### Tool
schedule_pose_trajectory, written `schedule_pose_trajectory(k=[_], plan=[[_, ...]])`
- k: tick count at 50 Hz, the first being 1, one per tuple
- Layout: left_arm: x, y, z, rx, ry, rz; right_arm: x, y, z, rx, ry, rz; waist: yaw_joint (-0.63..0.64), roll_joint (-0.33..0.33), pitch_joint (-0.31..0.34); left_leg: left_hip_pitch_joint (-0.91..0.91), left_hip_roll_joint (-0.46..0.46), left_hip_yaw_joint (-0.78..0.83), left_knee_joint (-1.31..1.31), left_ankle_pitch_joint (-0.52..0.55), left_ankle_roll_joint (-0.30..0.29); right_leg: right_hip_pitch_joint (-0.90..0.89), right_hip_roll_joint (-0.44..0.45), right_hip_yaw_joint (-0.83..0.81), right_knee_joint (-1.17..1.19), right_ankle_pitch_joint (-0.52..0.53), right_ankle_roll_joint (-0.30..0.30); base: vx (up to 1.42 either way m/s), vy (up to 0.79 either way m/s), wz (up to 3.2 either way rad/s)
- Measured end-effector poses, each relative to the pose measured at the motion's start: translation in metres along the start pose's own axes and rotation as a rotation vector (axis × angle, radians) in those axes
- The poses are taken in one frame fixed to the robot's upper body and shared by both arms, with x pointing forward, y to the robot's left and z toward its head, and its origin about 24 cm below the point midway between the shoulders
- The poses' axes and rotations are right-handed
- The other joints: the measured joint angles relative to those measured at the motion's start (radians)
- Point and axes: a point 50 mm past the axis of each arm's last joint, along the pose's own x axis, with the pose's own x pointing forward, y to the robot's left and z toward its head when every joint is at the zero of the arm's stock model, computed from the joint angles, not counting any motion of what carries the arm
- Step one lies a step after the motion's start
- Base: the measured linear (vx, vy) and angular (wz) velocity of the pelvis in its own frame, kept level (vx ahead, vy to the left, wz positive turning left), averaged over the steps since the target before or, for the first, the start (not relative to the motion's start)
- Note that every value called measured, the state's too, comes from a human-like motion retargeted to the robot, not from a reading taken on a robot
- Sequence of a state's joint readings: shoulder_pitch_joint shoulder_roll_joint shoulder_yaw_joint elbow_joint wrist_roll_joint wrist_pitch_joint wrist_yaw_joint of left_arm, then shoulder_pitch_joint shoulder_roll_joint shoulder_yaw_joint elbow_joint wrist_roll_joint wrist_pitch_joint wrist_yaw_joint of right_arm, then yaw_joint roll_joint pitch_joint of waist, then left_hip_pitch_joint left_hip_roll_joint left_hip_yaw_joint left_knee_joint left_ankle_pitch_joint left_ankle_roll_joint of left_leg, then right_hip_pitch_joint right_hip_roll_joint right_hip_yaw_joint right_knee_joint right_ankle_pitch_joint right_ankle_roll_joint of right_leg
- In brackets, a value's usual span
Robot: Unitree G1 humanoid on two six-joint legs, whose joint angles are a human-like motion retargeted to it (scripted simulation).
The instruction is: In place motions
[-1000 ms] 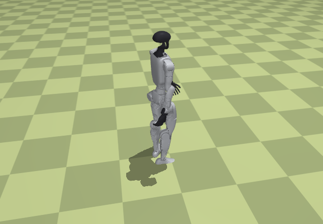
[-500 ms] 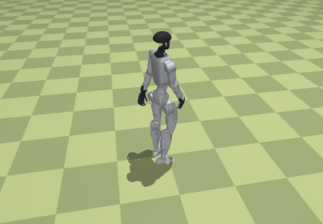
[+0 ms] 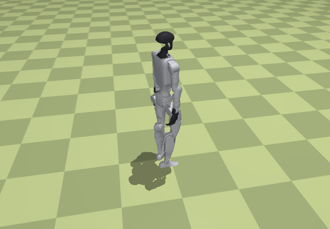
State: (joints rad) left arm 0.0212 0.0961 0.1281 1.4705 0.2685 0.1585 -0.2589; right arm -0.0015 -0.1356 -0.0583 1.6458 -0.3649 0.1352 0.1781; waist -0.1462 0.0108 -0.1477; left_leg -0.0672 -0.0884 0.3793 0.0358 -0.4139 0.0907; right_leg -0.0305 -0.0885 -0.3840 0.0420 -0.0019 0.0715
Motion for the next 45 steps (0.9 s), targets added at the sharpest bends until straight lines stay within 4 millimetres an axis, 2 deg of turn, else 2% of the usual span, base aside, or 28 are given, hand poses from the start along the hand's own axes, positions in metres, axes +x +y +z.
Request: schedule_pose_trajectory(k=[5, 10, 15, 21, 35, 45], plan=[[0.001, -0.003, -0.011, -0.101, 0.026, -0.012, 0.0, -0.003, 0.003, 0.059, -0.058, 0.002, -0.01, 0.007, -0.005, -0.003, 0.004, 0.015, -0.001, -0.004, -0.002, -0.015, 0.004, 0.018, 0.003, 0.004, -0.001, 0.02, -0.01, -0.21], [0.002, -0.009, -0.026, -0.172, 0.077, -0.04, -0.002, -0.004, 0.018, -0.018, -0.096, -0.007, -0.016, 0.014, -0.002, -0.004, 0.007, 0.025, 0.002, -0.008, -0.005, -0.027, 0.006, 0.036, 0.008, 0.007, -0.002, 0.0, 0.0, -0.04], [0.002, -0.011, -0.037, -0.163, 0.127, -0.041, -0.004, 0.0, 0.037, -0.094, -0.157, 0.0, -0.02, 0.018, 0.004, -0.002, 0.007, 0.026, 0.009, -0.012, -0.007, -0.028, 0.009, 0.041, 0.008, 0.011, -0.003, 0.0, 0.0, 0.0], [0.003, -0.015, -0.038, -0.144, 0.134, -0.051, -0.007, 0.005, 0.051, -0.139, -0.196, 0.013, -0.02, 0.021, 0.007, 0.001, 0.005, 0.024, 0.005, -0.01, -0.004, -0.026, 0.007, 0.039, 0.009, 0.01, -0.002, 0.0, 0.0, 0.0], [0.003, -0.013, -0.024, -0.133, 0.077, -0.043, -0.005, 0.004, 0.041, -0.141, -0.159, 0.015, -0.016, 0.015, 0.003, -0.005, -0.002, 0.001, 0.003, -0.003, 0.002, -0.013, -0.003, 0.006, 0.005, 0.005, 0.001, 0.0, 0.0, 0.0], [0.003, -0.011, -0.025, -0.143, 0.079, -0.037, -0.004, 0.002, 0.039, -0.13, -0.153, 0.01, -0.013, 0.008, 0.002, -0.005, -0.004, -0.008, 0.003, -0.002, 0.003, -0.006, -0.004, -0.005, 0.004, 0.0, 0.001, 0.0, 0.0, 0.0]])
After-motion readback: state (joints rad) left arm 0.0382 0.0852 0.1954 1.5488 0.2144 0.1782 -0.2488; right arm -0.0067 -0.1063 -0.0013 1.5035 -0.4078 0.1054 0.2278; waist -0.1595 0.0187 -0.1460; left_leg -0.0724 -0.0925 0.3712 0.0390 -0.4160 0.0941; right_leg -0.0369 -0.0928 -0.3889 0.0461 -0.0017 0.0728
